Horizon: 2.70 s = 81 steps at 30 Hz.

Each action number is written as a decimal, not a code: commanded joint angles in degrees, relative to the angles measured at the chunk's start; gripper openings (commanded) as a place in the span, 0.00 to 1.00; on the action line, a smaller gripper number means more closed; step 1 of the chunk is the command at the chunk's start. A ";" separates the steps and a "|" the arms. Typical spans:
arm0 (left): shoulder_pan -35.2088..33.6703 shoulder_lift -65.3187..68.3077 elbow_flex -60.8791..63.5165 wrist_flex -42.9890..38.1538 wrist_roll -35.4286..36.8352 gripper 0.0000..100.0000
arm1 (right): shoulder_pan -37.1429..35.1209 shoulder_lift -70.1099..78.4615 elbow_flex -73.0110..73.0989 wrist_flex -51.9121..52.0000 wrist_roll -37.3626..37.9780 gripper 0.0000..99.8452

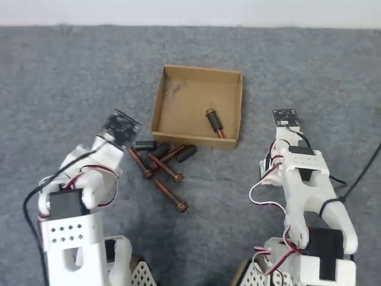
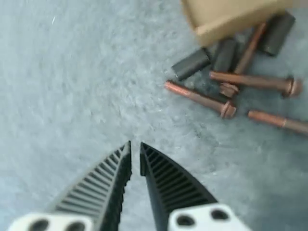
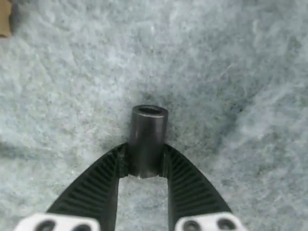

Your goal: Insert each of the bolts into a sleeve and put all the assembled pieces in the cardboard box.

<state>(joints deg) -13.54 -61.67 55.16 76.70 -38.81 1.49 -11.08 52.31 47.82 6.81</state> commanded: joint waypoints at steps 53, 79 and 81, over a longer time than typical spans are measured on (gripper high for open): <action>33.23 28.31 4.18 -13.10 -24.00 0.19 | 9.19 -0.48 -3.08 -4.26 0.97 0.01; 37.19 28.48 12.70 -24.70 -23.82 0.19 | 8.04 -0.48 -3.08 -4.26 2.99 0.01; 38.07 28.84 12.79 -24.88 -22.77 0.19 | 8.04 -0.48 -3.08 -4.26 2.99 0.01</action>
<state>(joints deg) 23.38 -32.92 68.09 53.05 -62.46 10.20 -10.99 52.31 44.75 8.84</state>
